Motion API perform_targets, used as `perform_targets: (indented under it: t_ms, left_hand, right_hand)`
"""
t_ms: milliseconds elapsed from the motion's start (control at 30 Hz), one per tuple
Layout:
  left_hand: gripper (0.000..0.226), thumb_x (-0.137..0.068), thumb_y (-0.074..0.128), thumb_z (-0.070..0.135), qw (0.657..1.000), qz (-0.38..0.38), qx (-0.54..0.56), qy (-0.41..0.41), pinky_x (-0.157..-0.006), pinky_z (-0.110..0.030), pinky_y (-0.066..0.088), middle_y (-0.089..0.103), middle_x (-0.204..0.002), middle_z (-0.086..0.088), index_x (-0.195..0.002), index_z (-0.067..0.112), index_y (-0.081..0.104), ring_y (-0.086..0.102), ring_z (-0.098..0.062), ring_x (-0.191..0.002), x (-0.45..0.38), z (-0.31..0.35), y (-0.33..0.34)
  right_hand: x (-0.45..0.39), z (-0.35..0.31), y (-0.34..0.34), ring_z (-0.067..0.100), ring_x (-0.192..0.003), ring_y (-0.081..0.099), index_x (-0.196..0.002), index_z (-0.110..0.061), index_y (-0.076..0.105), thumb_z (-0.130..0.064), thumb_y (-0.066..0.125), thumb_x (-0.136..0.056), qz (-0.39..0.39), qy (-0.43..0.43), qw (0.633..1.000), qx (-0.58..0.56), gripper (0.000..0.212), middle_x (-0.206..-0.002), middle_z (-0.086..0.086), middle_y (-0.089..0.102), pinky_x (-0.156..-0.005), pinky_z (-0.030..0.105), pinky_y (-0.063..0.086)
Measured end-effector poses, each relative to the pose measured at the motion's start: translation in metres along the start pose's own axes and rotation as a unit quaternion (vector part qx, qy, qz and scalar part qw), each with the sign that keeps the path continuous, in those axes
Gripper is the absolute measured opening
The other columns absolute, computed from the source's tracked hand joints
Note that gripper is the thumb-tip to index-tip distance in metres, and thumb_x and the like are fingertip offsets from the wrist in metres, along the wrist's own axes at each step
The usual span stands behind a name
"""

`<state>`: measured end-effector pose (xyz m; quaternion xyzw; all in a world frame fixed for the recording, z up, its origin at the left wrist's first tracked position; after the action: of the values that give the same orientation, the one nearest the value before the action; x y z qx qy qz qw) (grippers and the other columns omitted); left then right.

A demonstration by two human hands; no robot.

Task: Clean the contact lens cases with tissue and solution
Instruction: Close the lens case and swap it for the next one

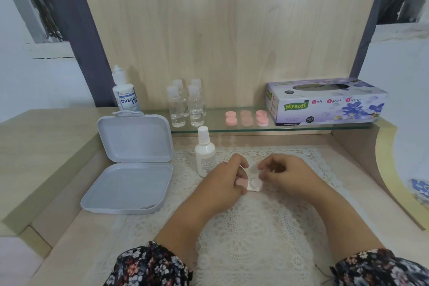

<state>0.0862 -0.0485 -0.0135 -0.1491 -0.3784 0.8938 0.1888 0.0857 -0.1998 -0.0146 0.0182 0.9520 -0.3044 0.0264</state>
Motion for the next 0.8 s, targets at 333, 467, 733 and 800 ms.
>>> perform_targets:
  t_ms: [333, 467, 733, 800]
  left_hand:
    - [0.031, -0.088, 0.053, 0.013, 1.0, 0.007, 0.002, 0.003, -0.087, -0.037, 0.051, 0.06, -0.1, 0.012, -0.109, 0.034, 0.043, 0.054, -0.006, -0.096, 0.001, -0.001, -0.002]
    - [0.031, -0.087, 0.054, 0.012, 1.0, 0.006, -0.001, 0.006, -0.087, -0.038, 0.05, 0.06, -0.099, 0.013, -0.109, 0.032, 0.043, 0.054, -0.007, -0.096, 0.001, -0.001, -0.002]
    - [0.028, -0.086, 0.054, 0.013, 1.0, 0.009, -0.005, 0.006, -0.086, -0.038, 0.051, 0.061, -0.098, 0.014, -0.106, 0.032, 0.047, 0.056, -0.006, -0.093, 0.001, -0.002, -0.002]
    - [0.029, -0.086, 0.055, 0.013, 1.0, 0.007, -0.003, 0.005, -0.086, -0.038, 0.051, 0.061, -0.098, 0.014, -0.106, 0.033, 0.047, 0.057, -0.006, -0.093, 0.001, -0.002, -0.002]
  right_hand:
    - [-0.013, 0.007, 0.008, 0.023, -0.113, 0.049, -0.126, -0.023, 0.06, -0.038, 0.055, -0.093, 0.075, -0.02, 0.968, 0.239, 0.036, -0.121, 0.0, 0.054, -0.089, 0.036, 0.046]
    - [-0.014, 0.005, 0.007, 0.02, -0.1, 0.054, -0.113, -0.023, 0.068, -0.035, 0.058, -0.093, 0.079, -0.033, 0.971, 0.222, 0.025, -0.106, -0.002, 0.055, -0.082, 0.033, 0.047]
    - [-0.006, 0.002, -0.001, 0.002, -0.077, 0.061, -0.1, -0.028, 0.068, -0.024, 0.072, -0.084, 0.029, -0.008, 1.0, 0.007, 0.018, -0.088, -0.01, 0.066, -0.063, 0.01, 0.042]
    - [-0.005, -0.002, 0.002, -0.002, -0.073, 0.059, -0.097, -0.031, 0.068, -0.019, 0.074, -0.08, 0.007, -0.018, 1.0, -0.004, 0.022, -0.086, -0.009, 0.066, -0.063, 0.007, 0.042]
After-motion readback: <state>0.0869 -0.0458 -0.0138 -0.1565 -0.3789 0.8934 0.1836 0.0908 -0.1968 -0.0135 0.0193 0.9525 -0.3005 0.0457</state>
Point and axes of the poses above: each hand's wrist, its own x-axis away from the middle knuckle, its own y-axis out of the palm, z = x × y, the point moved 9 cm from there along -x, towards the middle knuckle
